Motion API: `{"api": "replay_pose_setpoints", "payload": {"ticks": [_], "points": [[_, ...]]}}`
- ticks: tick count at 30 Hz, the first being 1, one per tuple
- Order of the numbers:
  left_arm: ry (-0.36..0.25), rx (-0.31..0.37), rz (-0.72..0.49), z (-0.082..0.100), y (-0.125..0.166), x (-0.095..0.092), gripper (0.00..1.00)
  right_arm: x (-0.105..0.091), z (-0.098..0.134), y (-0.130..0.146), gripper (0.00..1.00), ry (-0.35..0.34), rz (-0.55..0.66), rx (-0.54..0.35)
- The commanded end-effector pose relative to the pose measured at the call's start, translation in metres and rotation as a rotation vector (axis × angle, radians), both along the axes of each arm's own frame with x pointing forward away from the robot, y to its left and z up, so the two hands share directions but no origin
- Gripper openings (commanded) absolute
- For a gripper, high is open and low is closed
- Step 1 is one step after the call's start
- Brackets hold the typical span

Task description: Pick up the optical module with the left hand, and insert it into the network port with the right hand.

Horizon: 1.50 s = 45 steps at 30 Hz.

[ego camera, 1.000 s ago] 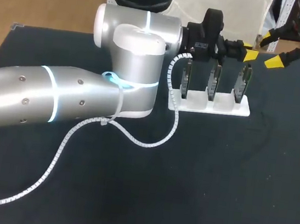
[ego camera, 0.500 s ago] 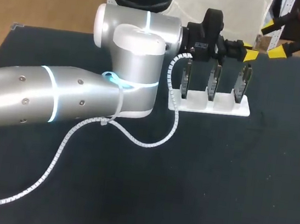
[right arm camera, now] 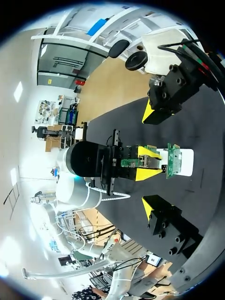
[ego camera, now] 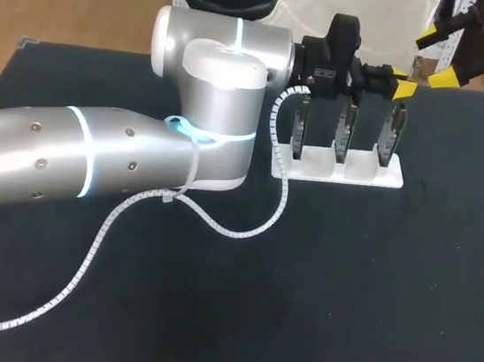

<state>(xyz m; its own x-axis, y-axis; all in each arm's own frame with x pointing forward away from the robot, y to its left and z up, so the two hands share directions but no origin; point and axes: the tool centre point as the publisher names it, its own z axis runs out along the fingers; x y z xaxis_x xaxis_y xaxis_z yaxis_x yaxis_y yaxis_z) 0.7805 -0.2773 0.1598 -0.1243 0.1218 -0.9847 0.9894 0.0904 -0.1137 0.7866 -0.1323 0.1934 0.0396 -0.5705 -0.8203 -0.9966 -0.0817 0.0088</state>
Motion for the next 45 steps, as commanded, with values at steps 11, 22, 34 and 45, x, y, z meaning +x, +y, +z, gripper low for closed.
{"api": "replay_pose_setpoints", "payload": {"ticks": [11, 22, 34, 45], "points": [[0.001, 0.002, -0.003, -0.0001, -0.001, 0.002, 0.0, 0.0027, 0.0002, 0.0094, 1.0, -0.002, 0.017, -0.003], [0.001, 0.002, -0.003, -0.0001, -0.001, 0.002, 0.0, 0.0013, 0.0012, 0.0112, 1.0, -0.005, 0.019, -0.006], [0.001, 0.002, -0.003, -0.0001, -0.001, 0.002, 0.0, 0.0022, 0.0002, 0.0124, 1.0, -0.006, 0.017, -0.008], [0.001, 0.002, -0.003, -0.0001, -0.001, 0.002, 0.0, 0.0027, -0.0009, 0.0144, 0.35, -0.013, 0.019, -0.007]]}}
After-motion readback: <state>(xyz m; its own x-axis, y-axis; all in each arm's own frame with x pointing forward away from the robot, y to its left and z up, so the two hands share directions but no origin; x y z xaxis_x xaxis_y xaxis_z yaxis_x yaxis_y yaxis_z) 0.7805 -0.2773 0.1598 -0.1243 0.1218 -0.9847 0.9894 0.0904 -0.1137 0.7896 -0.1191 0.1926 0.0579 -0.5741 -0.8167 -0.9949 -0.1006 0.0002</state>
